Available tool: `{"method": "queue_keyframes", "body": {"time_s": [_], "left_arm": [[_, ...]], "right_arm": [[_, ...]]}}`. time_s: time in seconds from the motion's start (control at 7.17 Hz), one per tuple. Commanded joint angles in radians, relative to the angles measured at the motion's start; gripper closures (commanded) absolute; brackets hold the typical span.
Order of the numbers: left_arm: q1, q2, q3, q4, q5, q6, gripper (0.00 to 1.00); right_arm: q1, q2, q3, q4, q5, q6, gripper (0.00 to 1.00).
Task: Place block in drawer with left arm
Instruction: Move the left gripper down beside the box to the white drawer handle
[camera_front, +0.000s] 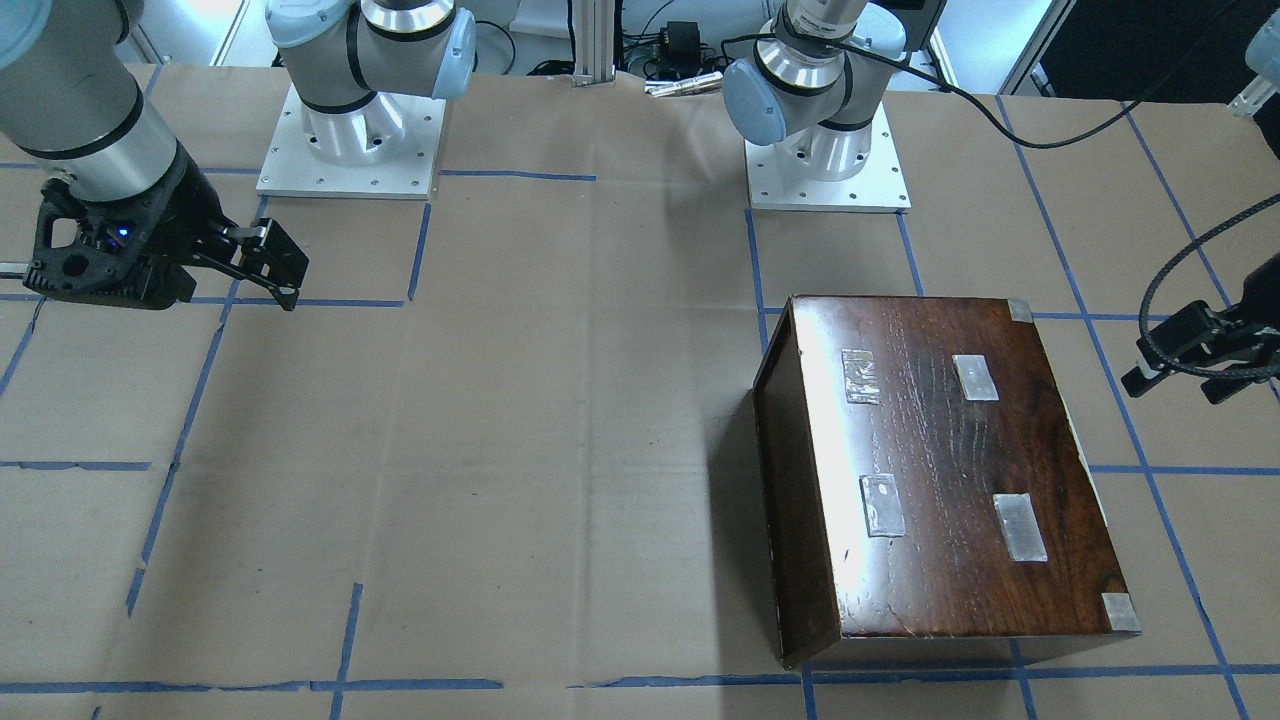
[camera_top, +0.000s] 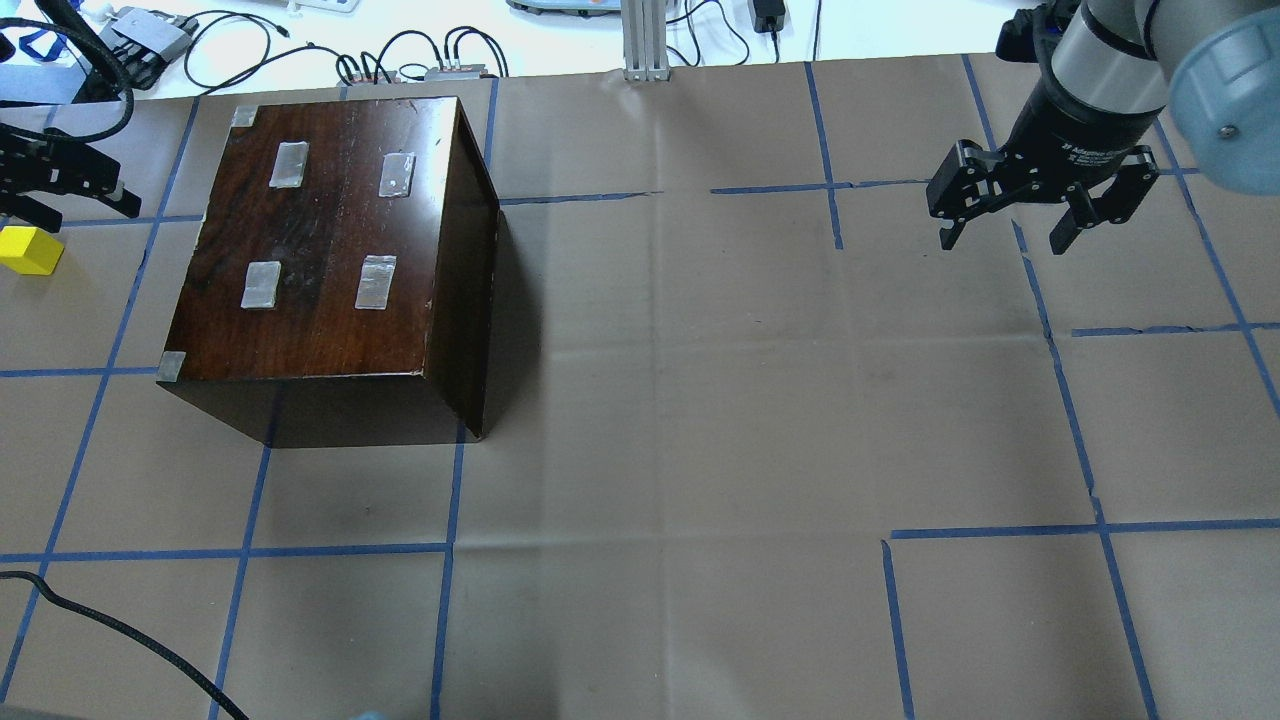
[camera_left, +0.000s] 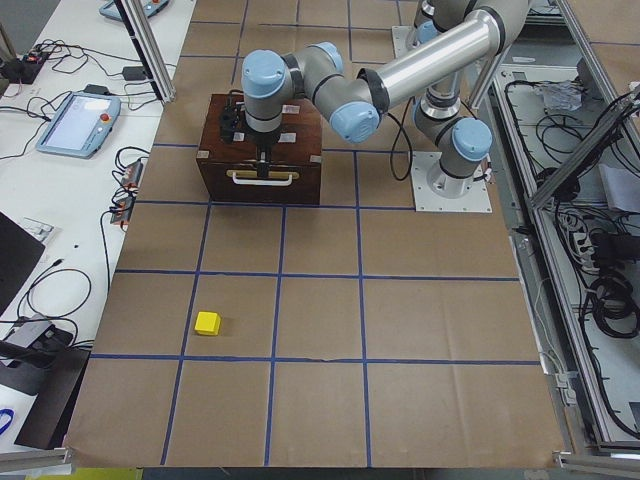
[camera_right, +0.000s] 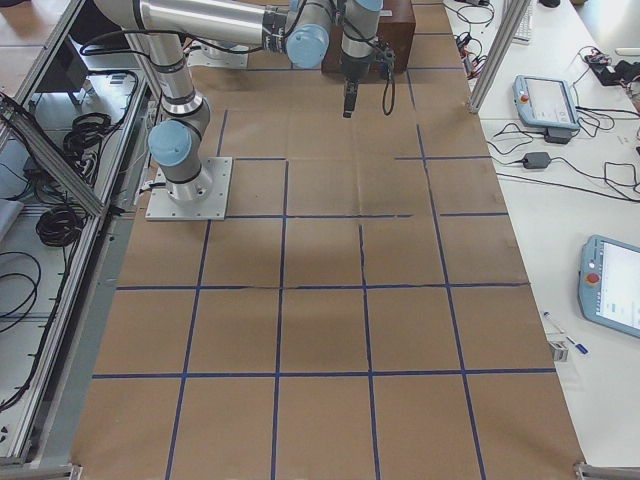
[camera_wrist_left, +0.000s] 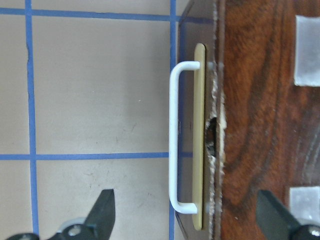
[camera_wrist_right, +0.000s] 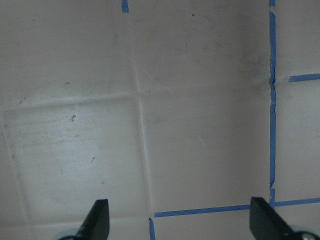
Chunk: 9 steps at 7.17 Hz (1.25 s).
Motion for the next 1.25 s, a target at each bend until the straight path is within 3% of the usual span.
{"method": "queue_keyframes", "body": {"time_s": [0.0,1.12], "left_arm": [[0.044,-0.056,0.025,-0.011,-0.071,0.041,0.01],[0.047,-0.146,-0.006,-0.002,-0.083,0.055,0.01]], "right_arm": [[0.000,0.000,0.000,0.000,0.000,0.000,0.00],[0.000,0.000,0.000,0.001,0.000,0.000,0.00]]}}
